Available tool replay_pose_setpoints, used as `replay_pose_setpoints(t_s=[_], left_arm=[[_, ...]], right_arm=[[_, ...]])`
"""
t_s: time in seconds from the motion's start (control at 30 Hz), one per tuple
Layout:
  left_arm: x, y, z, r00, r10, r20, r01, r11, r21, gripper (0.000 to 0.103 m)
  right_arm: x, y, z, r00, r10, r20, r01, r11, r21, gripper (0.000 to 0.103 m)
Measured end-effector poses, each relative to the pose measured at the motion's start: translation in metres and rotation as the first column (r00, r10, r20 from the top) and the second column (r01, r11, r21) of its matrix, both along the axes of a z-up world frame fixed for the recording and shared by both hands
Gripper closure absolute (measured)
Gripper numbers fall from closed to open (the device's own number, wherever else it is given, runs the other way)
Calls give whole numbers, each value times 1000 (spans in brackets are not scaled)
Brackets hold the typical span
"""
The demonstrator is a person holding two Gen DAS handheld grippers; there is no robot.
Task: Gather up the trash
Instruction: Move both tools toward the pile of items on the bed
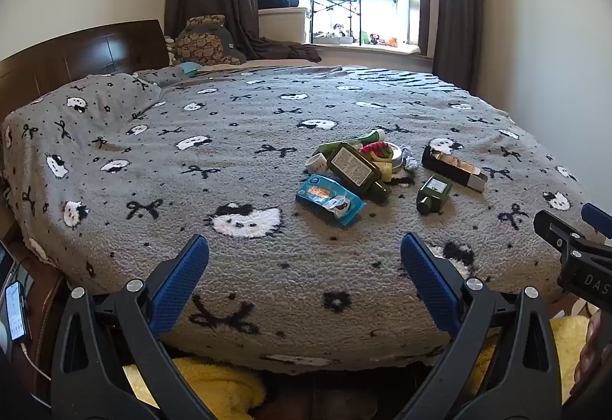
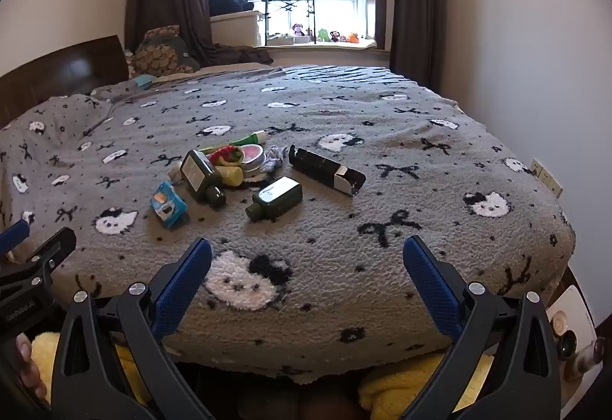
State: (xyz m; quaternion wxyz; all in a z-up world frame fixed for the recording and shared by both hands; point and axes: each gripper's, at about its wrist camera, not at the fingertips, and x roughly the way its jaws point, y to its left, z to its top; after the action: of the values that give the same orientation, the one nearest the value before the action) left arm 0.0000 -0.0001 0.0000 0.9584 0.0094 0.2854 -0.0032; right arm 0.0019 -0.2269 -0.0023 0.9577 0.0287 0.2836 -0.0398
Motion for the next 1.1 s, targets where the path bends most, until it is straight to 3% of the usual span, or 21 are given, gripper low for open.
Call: replay_pose_setpoints(t_s=[1.1], left_arm=[[-2, -2, 3, 1000, 2, 11, -2, 1000, 7, 8]], right_arm=[[-2, 3, 1, 1000, 17, -3, -17, 1000, 7, 3]])
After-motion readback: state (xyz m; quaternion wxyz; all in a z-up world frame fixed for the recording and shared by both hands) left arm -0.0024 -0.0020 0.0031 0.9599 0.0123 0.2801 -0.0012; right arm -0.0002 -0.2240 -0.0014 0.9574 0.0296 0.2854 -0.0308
